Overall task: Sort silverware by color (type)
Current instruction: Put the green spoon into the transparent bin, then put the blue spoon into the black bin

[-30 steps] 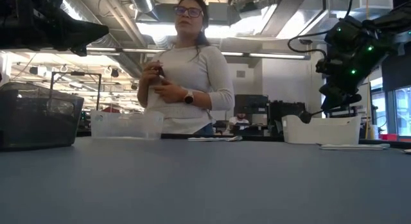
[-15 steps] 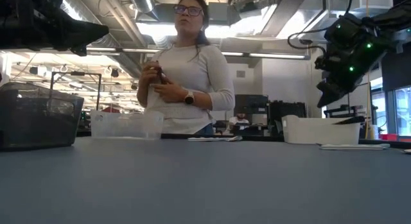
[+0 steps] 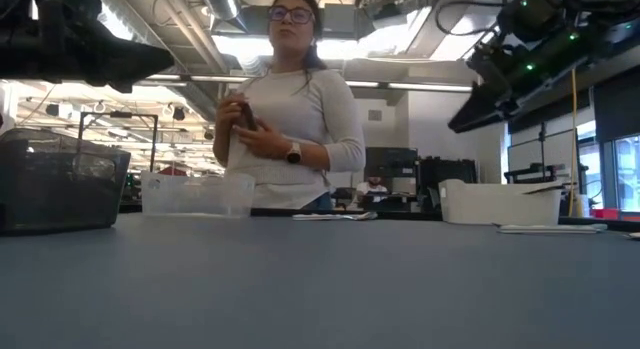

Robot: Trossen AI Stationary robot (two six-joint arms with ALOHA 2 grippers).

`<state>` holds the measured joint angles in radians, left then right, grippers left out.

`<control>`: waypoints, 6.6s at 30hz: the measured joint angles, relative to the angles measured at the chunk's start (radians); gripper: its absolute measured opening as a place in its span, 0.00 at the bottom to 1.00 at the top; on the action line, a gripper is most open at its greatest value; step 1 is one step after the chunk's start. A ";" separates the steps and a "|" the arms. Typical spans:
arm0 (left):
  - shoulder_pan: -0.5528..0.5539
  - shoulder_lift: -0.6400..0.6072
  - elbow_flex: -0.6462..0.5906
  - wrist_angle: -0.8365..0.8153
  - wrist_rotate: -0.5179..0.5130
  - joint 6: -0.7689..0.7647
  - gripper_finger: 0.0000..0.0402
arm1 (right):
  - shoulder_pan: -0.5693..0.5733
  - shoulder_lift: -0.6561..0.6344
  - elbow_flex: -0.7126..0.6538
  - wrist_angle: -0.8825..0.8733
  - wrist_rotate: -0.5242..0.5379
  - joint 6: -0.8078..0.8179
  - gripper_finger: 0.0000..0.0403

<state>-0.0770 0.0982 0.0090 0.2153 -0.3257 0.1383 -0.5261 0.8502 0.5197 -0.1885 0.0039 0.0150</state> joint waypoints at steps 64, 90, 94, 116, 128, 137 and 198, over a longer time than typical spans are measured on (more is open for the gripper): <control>0.485 1.689 1.157 -0.461 0.246 -0.130 0.33 | 0.455 0.280 -0.001 0.668 0.101 -0.262 0.44; 0.675 1.923 1.221 -0.416 0.371 -0.076 0.33 | 0.454 0.280 -0.001 0.657 0.120 -0.276 0.44; 0.675 1.923 1.221 -0.417 0.379 -0.075 0.33 | 0.454 0.280 -0.001 0.658 0.120 -0.276 0.44; 0.614 1.923 1.222 -0.459 0.348 0.021 0.07 | 0.454 0.280 -0.001 0.624 0.120 -0.281 0.44; 0.509 1.675 1.214 -0.652 0.322 0.037 0.08 | 0.455 0.280 -0.001 0.596 0.145 -0.282 0.44; 0.537 1.296 0.968 -0.658 0.275 0.005 0.09 | 0.454 0.280 -0.001 0.573 0.145 -0.282 0.44; 0.687 1.254 0.815 -0.371 0.355 -0.121 0.34 | 0.454 0.280 -0.001 0.605 0.145 -0.282 0.44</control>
<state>0.6100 1.3527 0.8238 -0.1556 0.0295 0.0170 -0.0723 1.1301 0.5186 0.4160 0.1493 -0.2668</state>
